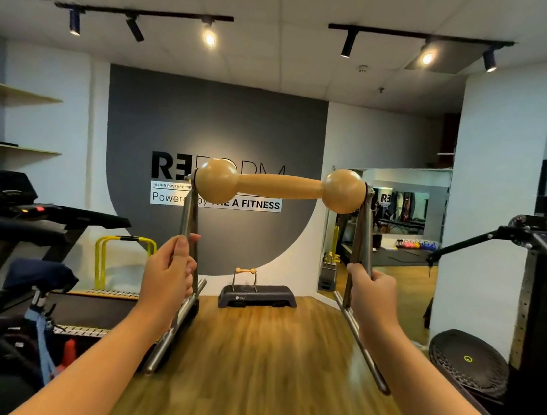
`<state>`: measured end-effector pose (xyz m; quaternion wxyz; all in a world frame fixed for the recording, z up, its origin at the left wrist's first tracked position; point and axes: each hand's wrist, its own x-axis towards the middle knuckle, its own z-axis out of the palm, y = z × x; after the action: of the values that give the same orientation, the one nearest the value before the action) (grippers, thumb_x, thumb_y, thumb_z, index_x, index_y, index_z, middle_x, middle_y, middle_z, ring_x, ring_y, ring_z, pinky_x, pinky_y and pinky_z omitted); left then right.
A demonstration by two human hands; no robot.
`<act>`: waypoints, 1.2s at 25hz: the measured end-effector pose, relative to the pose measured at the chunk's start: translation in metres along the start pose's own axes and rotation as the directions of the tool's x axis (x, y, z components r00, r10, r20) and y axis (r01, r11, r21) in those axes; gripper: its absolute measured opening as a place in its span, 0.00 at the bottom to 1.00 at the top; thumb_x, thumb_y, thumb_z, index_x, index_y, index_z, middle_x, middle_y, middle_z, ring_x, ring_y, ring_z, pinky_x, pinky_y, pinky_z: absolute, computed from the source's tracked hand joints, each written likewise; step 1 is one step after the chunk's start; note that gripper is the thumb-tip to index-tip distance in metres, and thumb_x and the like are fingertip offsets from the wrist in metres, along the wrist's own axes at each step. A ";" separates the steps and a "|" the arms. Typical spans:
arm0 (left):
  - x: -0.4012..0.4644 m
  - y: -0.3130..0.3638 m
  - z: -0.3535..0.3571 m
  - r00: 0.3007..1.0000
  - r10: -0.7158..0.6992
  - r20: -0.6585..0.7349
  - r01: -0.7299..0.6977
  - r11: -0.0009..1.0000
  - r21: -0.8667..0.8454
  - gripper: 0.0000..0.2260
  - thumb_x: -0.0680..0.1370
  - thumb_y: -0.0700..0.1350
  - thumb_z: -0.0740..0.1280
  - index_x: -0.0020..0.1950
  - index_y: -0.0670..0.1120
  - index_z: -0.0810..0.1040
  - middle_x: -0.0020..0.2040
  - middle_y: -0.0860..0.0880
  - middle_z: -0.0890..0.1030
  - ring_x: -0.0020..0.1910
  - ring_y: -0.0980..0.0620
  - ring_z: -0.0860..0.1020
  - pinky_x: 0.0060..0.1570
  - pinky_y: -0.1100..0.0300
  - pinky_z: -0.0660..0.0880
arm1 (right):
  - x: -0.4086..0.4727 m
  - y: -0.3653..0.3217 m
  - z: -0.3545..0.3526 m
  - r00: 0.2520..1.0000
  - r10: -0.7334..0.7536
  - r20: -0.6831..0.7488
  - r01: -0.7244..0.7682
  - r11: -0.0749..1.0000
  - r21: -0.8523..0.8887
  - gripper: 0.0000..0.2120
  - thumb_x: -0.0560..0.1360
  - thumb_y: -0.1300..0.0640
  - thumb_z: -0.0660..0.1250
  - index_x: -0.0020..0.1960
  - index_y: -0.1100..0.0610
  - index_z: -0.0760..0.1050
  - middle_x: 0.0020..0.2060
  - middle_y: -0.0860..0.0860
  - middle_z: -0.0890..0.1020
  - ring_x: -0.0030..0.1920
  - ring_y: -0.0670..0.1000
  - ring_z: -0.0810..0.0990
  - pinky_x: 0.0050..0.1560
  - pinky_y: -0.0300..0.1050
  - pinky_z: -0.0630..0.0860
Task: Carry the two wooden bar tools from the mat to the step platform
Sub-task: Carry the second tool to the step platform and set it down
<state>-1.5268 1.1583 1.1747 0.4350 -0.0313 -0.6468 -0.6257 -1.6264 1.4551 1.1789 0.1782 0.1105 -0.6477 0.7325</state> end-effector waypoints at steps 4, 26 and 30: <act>0.076 -0.076 0.031 0.999 0.040 0.016 -0.039 0.998 -0.049 0.16 0.81 0.59 0.62 0.59 0.54 0.83 0.31 0.49 0.71 0.24 0.55 0.65 0.22 0.62 0.64 | 0.095 0.058 0.032 1.000 -0.023 -0.001 0.023 1.000 0.001 0.16 0.79 0.52 0.67 0.36 0.57 0.71 0.27 0.54 0.68 0.28 0.52 0.65 0.35 0.53 0.65; 0.516 -0.488 0.272 1.000 0.003 0.007 -0.003 1.000 0.007 0.13 0.81 0.61 0.61 0.46 0.58 0.82 0.31 0.51 0.73 0.25 0.56 0.69 0.23 0.63 0.68 | 0.668 0.343 0.183 0.999 0.035 -0.001 -0.035 0.999 -0.027 0.20 0.77 0.49 0.68 0.28 0.53 0.76 0.21 0.48 0.74 0.22 0.47 0.71 0.31 0.50 0.69; 0.590 -0.542 0.312 1.000 0.005 -0.004 -0.005 1.000 0.020 0.14 0.83 0.60 0.60 0.42 0.56 0.79 0.32 0.50 0.72 0.26 0.55 0.68 0.23 0.63 0.68 | 0.767 0.376 0.213 0.999 0.043 0.005 -0.043 0.999 -0.033 0.18 0.80 0.50 0.68 0.34 0.56 0.76 0.19 0.45 0.73 0.22 0.45 0.71 0.26 0.45 0.69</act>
<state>-2.3729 1.0055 1.1558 0.4380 -0.0274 -0.6522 -0.6181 -2.4928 1.2990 1.1678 0.1624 0.0956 -0.6622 0.7253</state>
